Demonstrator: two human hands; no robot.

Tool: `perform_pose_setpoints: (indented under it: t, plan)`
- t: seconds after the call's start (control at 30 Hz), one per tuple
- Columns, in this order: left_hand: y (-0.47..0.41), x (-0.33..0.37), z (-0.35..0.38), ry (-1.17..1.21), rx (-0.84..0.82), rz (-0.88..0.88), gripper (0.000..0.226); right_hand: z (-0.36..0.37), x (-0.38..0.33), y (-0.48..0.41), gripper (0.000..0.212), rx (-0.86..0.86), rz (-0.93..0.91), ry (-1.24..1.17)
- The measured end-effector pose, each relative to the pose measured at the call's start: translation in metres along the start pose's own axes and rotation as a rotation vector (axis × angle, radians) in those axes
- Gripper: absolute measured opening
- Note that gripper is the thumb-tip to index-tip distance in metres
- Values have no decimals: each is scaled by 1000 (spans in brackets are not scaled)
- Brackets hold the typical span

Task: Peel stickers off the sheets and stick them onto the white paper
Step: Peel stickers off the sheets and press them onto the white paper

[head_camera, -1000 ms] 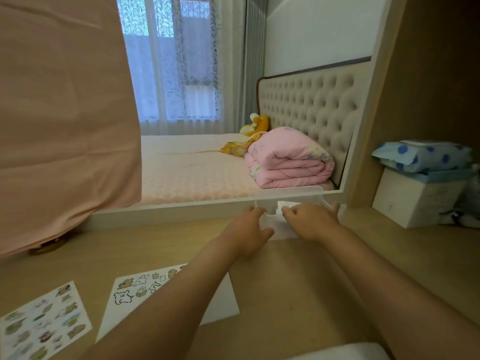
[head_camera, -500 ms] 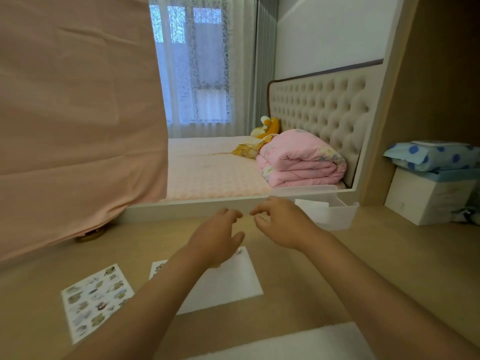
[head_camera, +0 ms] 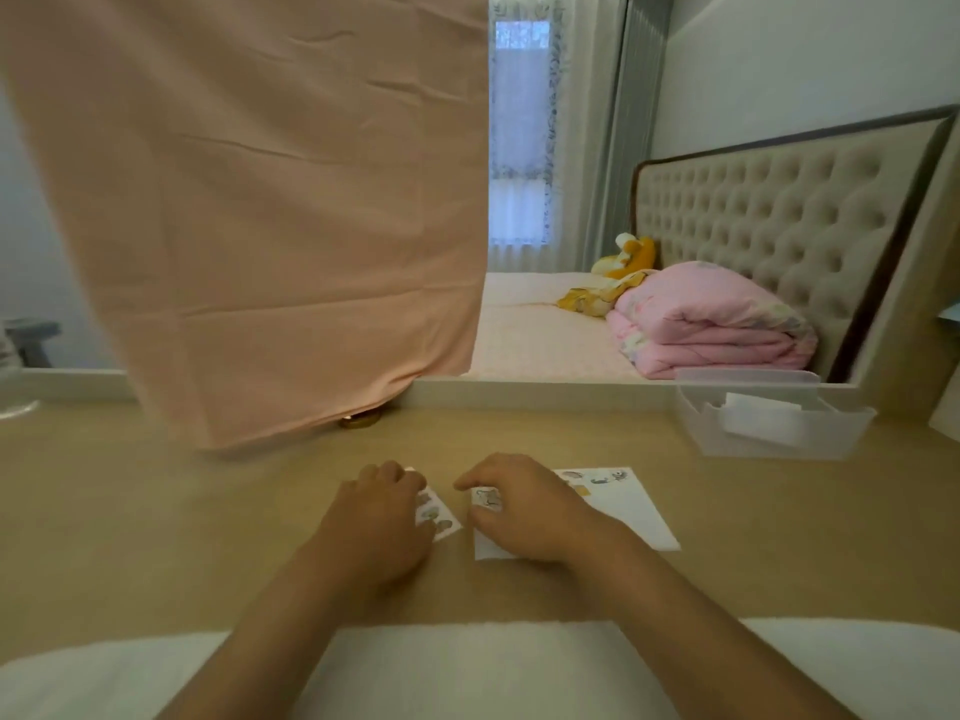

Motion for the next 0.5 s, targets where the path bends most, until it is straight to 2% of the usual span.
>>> perform_pose_setpoints:
  t: [0.2, 0.37, 0.5]
  plan:
    - [-1, -18, 10, 178, -91, 69, 57, 24, -13, -11, 43, -49, -67, 219]
    - [-19, -26, 4, 304, -50, 92, 65, 22, 0, -18, 41, -42, -31, 201]
    - [-30, -42, 4, 194, -67, 70, 81, 19, 0, -26, 35, -9, -23, 191]
Point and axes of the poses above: each hand's wrist, its own y-axis away from the middle knuckle, its own z-axis out of the palm, x = y × z, the point moved 1 cm from there along -y, towards the middle knuckle, and after that the axes turned 3 degrees about z, right-handed, at the moved point
